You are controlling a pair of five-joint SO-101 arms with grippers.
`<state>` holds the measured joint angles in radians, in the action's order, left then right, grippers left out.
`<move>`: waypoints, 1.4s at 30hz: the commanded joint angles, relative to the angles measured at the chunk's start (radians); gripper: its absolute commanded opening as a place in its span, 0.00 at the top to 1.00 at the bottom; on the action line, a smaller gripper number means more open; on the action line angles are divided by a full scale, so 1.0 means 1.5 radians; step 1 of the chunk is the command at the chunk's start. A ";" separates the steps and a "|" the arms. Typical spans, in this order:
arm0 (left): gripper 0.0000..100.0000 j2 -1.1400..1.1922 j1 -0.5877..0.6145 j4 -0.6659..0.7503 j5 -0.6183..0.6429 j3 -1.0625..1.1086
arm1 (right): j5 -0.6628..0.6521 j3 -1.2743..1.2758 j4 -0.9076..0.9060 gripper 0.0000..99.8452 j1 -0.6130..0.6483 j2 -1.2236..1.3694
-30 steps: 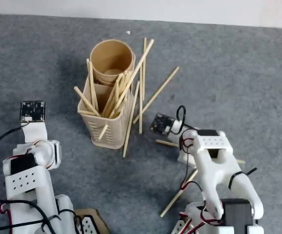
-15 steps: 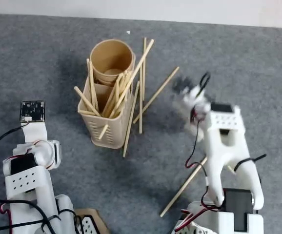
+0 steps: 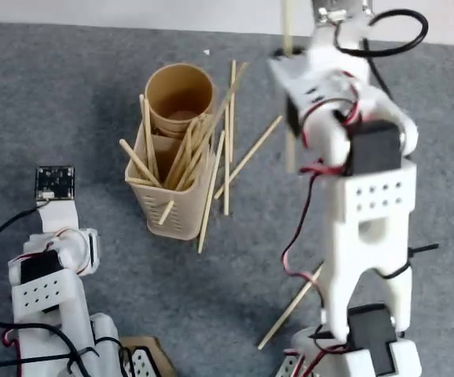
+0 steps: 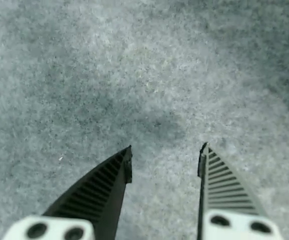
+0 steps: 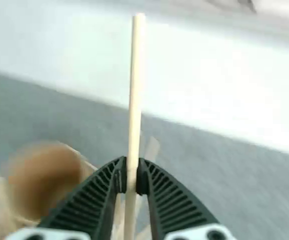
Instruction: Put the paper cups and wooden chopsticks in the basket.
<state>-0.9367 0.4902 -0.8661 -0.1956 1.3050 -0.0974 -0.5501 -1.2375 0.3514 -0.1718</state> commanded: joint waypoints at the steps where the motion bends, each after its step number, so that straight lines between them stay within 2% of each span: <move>1: 0.77 0.001 -0.031 0.008 -0.003 -0.002 | 0.045 -0.106 0.034 1.00 0.097 -0.006; 7: 0.77 0.001 -0.041 0.008 -0.003 -0.001 | 0.059 -0.122 0.094 0.99 0.180 -0.006; 12: 0.77 -0.001 -0.054 0.011 -0.004 0.011 | 0.083 -0.127 0.094 0.99 0.209 -0.006; 17: 0.77 -0.001 -0.075 0.011 -0.006 0.013 | 0.086 -0.111 0.148 0.99 0.232 0.004; 21: 0.77 -0.001 -0.075 0.011 -0.006 0.015 | 0.088 0.021 0.243 0.99 0.256 -0.005; 28: 0.77 -0.001 -0.074 0.011 -0.006 0.016 | 0.088 0.195 0.396 0.99 0.244 -0.005; 34: 0.77 -0.001 -0.074 0.011 -0.006 0.016 | 0.084 0.229 0.398 0.86 0.235 -0.006; 38: 0.77 -0.001 -0.074 0.011 -0.006 0.016 | 0.078 0.218 0.355 0.86 0.235 -0.013; 42: 0.77 -0.001 -0.074 0.011 -0.006 0.016 | 0.016 0.175 0.292 0.86 0.235 -0.074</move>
<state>-0.9367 0.3936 -0.8631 -0.1956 1.3311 -0.0008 -0.2110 -0.7188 0.7273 -0.1703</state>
